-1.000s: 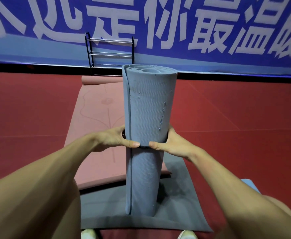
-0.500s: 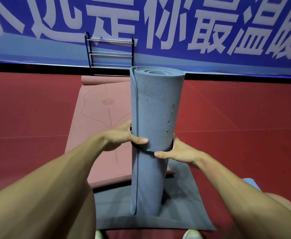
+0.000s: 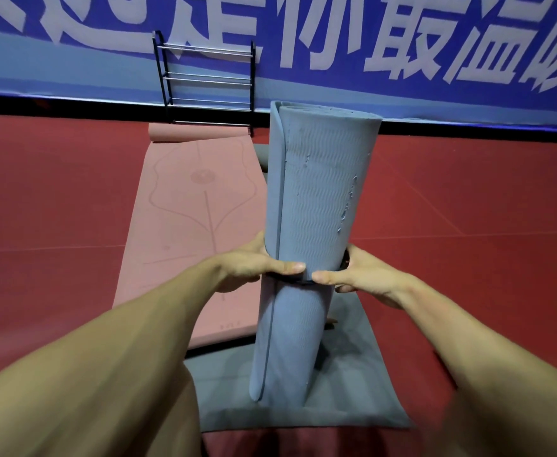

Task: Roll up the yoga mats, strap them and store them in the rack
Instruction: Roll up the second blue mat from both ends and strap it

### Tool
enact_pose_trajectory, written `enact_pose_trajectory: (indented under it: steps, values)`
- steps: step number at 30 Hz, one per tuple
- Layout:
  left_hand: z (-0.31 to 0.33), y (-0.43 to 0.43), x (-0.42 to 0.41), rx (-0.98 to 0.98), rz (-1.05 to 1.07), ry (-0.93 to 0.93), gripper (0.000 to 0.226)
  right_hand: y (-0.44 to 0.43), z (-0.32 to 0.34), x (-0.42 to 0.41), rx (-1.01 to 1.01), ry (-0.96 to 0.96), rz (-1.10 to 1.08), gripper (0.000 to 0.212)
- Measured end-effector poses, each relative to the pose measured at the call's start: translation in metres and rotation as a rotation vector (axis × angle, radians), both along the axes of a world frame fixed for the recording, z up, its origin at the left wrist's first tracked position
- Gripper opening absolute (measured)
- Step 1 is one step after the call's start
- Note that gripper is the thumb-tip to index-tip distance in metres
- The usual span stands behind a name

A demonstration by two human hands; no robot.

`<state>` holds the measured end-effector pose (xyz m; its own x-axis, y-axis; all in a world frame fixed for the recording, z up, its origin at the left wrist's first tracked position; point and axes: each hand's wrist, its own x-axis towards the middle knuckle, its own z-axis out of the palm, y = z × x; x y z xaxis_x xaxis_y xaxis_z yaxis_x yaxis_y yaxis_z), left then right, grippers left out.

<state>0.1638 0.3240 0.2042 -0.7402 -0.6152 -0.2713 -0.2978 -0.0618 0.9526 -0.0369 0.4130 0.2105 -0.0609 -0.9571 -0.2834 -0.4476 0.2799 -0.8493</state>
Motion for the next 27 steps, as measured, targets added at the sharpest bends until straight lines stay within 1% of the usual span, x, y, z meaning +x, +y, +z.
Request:
enact_pose_trajectory:
  steps: [2, 5, 8, 10, 13, 16, 17, 18, 19, 21, 22, 25, 26, 27]
  values:
    - [-0.001, -0.001, -0.007, -0.032, 0.091, 0.045, 0.084, -0.003, -0.004, -0.006, -0.028, -0.024, -0.059, 0.073]
    - [0.002, 0.001, -0.019, -0.08, 0.155, 0.094, 0.067, -0.004, -0.009, -0.014, -0.059, -0.077, -0.071, 0.062]
    - [0.01, 0.009, -0.03, -0.118, 0.203, 0.148, 0.057, -0.007, -0.008, -0.024, -0.078, -0.118, -0.091, 0.08]
    - [0.018, 0.014, -0.036, -0.14, 0.261, 0.197, 0.056, -0.004, 0.0, -0.03, -0.124, -0.143, -0.113, 0.086]
    - [0.036, 0.024, -0.046, -0.157, 0.348, 0.294, 0.061, 0.006, 0.026, -0.042, -0.238, -0.105, -0.101, 0.084]
    - [0.058, 0.039, -0.055, -0.142, 0.421, 0.385, 0.06, 0.018, 0.058, -0.053, -0.338, -0.087, -0.064, 0.085]
    - [0.066, 0.044, -0.058, -0.131, 0.442, 0.415, 0.061, 0.024, 0.068, -0.056, -0.367, -0.082, -0.061, 0.091]
    - [0.076, 0.049, -0.061, -0.117, 0.465, 0.44, 0.064, 0.03, 0.076, -0.058, -0.377, -0.068, -0.073, 0.101]
    - [0.087, 0.055, -0.064, -0.102, 0.491, 0.465, 0.069, 0.039, 0.084, -0.058, -0.377, -0.043, -0.086, 0.112]
    - [0.107, 0.067, -0.07, -0.055, 0.531, 0.513, 0.077, 0.058, 0.093, -0.059, -0.385, 0.066, -0.1, 0.125]
    - [0.115, 0.075, -0.074, -0.032, 0.541, 0.532, 0.074, 0.069, 0.097, -0.06, -0.396, 0.141, -0.123, 0.131]
    - [0.133, 0.098, -0.091, 0.044, 0.577, 0.574, 0.049, 0.103, 0.109, -0.064, -0.397, 0.387, -0.178, 0.146]
    - [0.136, 0.106, -0.099, 0.064, 0.586, 0.574, 0.046, 0.113, 0.111, -0.065, -0.387, 0.485, -0.191, 0.149]
    - [0.138, 0.114, -0.107, 0.074, 0.585, 0.568, 0.048, 0.124, 0.113, -0.066, -0.381, 0.577, -0.217, 0.152]
